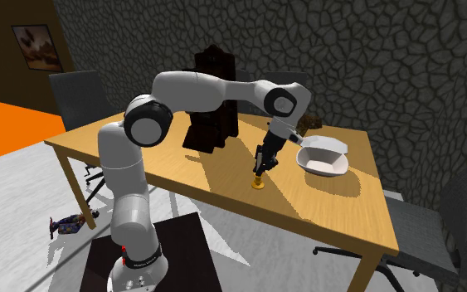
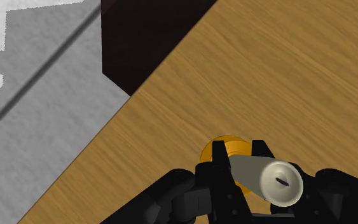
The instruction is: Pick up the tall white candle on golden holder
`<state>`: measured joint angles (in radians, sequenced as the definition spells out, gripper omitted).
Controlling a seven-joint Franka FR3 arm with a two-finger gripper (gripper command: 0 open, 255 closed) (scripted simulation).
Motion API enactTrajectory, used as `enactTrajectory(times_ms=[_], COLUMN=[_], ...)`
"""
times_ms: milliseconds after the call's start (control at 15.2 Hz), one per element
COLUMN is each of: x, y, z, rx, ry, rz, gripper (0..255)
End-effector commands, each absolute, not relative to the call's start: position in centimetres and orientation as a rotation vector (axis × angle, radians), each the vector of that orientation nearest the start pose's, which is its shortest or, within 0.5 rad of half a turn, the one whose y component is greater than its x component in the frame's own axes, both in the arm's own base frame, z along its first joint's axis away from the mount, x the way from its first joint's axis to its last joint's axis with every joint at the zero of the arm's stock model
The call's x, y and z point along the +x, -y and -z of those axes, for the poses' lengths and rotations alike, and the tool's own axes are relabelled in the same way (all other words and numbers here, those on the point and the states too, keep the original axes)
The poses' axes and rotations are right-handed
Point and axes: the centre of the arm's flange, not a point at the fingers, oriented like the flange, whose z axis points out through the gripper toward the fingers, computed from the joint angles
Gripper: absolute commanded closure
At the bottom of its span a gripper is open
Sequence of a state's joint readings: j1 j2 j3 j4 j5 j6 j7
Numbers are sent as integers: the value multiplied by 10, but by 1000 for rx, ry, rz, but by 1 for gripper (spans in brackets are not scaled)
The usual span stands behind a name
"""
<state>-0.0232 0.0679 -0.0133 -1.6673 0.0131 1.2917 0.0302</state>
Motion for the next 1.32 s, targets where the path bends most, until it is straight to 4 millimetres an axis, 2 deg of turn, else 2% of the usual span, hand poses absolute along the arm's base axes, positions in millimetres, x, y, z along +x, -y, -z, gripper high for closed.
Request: enactTrajectory(times_ms=[0, 132, 1122, 1254], x=[529, 529, 529, 529], y=[18, 17, 17, 17], z=[-527, -526, -605, -606], rx=[-3050, -3050, -3050, -3050], ry=[-102, -102, -102, -102], rz=[-689, -689, -689, -689], gripper=[255, 255, 255, 255])
